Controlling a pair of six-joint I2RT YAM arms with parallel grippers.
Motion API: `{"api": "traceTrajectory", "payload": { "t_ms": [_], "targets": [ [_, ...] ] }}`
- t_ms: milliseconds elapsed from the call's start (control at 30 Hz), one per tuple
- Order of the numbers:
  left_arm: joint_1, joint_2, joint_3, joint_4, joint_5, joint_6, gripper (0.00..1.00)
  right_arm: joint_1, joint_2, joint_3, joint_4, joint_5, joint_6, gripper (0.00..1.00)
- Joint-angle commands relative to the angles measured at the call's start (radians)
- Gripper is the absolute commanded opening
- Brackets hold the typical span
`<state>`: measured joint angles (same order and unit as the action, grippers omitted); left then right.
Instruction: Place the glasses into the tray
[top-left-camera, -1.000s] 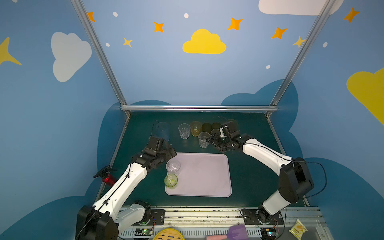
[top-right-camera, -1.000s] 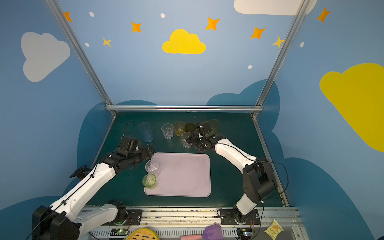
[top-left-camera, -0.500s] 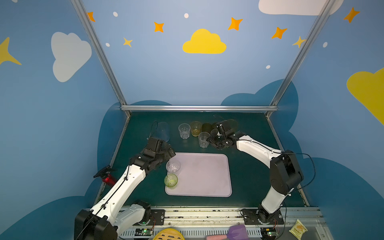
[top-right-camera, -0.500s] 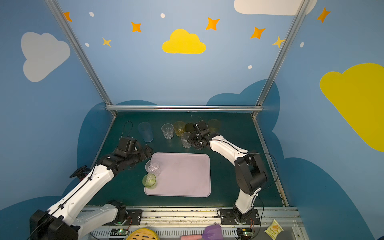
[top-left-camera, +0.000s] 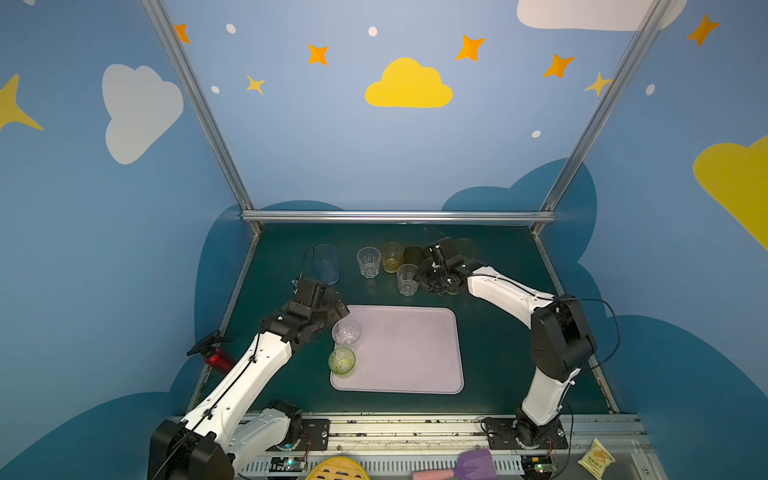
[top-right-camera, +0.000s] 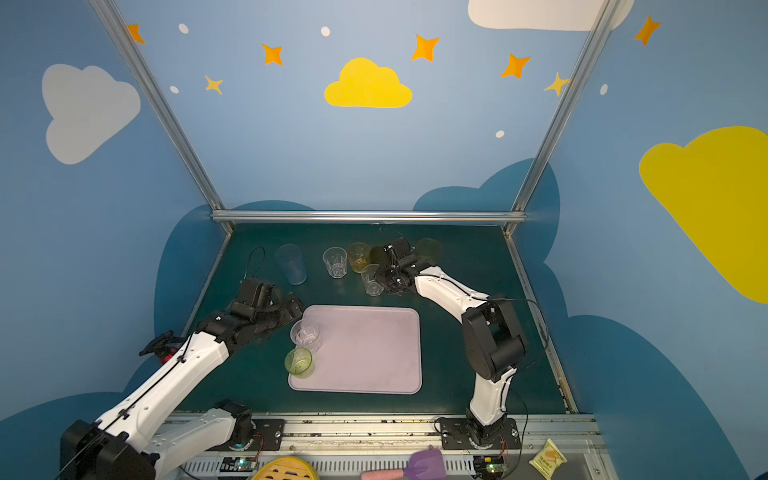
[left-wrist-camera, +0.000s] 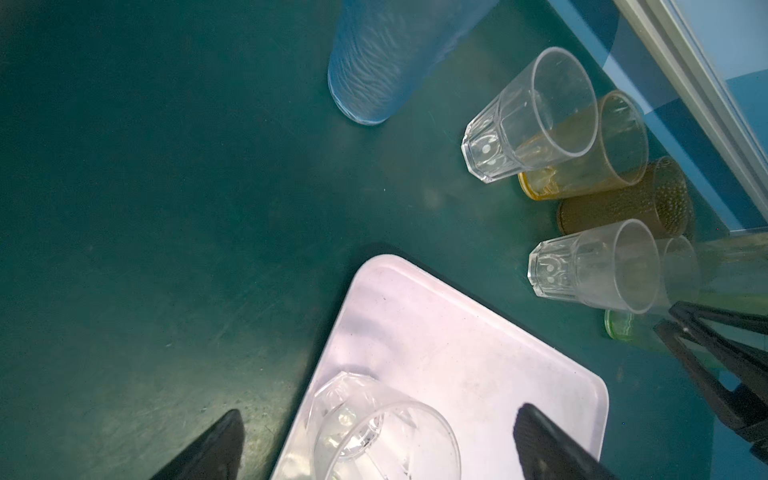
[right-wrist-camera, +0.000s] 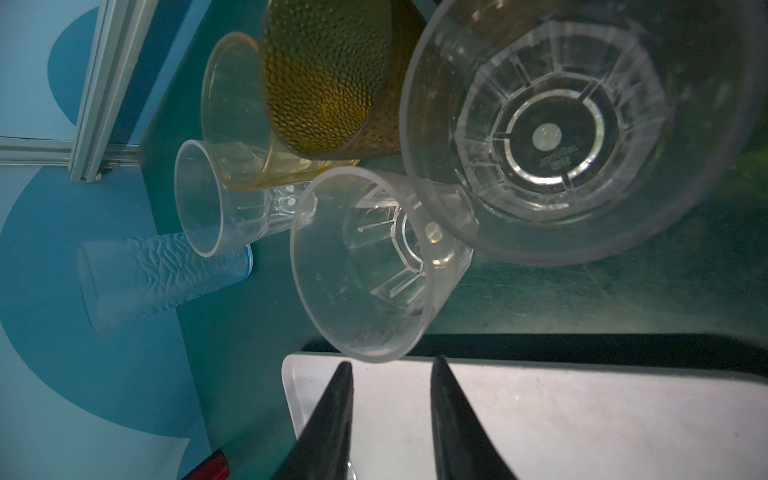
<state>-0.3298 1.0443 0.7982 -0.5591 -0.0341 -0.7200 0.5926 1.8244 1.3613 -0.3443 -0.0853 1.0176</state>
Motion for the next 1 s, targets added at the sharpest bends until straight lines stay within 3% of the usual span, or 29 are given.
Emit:
{"api": "traceTrajectory", "payload": {
  "t_ms": [0, 167, 333, 967],
  "targets": [
    [-0.003, -0.020, -0.021, 0.007, -0.034, -0.024, 1.00, -0.004, 0.033, 0.037, -0.015, 0.019, 0.003, 0.31],
    [-0.003, -0.022, -0.031, 0.007, -0.048, -0.045, 1.00, -0.005, 0.056, 0.053, -0.026, 0.017, -0.001, 0.29],
    [-0.002, -0.023, -0.028, 0.021, 0.015, -0.010, 1.00, -0.005, 0.065, 0.057, -0.028, 0.024, -0.010, 0.28],
    [-0.005, -0.029, -0.032, 0.016, 0.011, -0.005, 1.00, -0.008, 0.092, 0.065, -0.045, 0.024, -0.016, 0.21]
  ]
}}
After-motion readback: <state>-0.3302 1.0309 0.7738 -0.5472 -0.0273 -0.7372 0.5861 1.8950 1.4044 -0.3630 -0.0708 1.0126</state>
